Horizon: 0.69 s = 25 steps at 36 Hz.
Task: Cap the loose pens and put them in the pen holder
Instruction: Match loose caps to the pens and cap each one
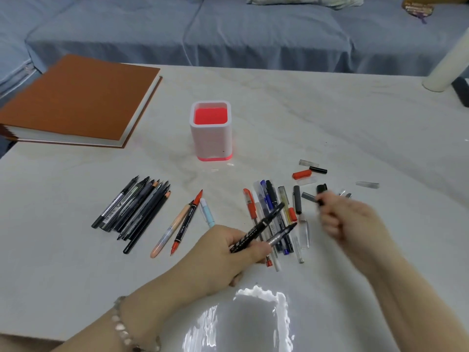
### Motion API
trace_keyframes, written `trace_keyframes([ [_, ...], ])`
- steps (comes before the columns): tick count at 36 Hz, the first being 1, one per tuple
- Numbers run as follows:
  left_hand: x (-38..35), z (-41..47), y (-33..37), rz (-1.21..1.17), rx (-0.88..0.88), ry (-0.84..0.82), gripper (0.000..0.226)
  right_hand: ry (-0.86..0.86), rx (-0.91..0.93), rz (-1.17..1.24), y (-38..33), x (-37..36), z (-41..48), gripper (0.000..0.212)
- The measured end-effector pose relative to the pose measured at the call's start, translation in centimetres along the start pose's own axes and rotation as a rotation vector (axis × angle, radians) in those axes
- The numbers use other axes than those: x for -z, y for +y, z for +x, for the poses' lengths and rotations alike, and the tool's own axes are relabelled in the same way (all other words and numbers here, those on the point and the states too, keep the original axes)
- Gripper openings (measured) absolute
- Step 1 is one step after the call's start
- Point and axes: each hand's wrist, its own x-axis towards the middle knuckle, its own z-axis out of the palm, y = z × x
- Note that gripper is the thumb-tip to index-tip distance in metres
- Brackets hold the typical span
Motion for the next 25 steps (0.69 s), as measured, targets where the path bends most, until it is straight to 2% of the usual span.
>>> trace_keyframes([
  [3, 1.0, -0.4, -0.6, 0.068, 0.078, 0.039, 0.027, 0.102, 0.069, -0.047, -1.1, 2.4, 0.9, 0.023],
  [6, 0.8, 0.0, -1.6, 0.232, 0.004, 0.229, 0.036, -0.003, 0.069, -0.194, -1.0, 1.5, 0.1, 0.025],
  [8, 0.3, 0.2, -1.8, 0.344, -0.086, 0.297, 0.041, -0.079, 0.074, -0.194, -0.5, -0.4, -0.9, 0.022],
  [12, -0.6, 0.2, -1.2, 0.491, -0.253, 0.356, 0.028, -0.081, 0.065, -0.092, 0.0, -2.8, -1.9, 0.011],
  [16, -0.8, 0.5, -1.5, 0.647, -0.354, 0.403, 0.027, -0.049, 0.110, -0.055, 0.1, -3.6, -2.3, 0.011],
  [25, -0.6, 0.8, -1.6, 0.769, -0.420, 0.460, 0.035, -0.029, 0.198, -0.110, 0.2, -4.3, -3.4, 0.017],
])
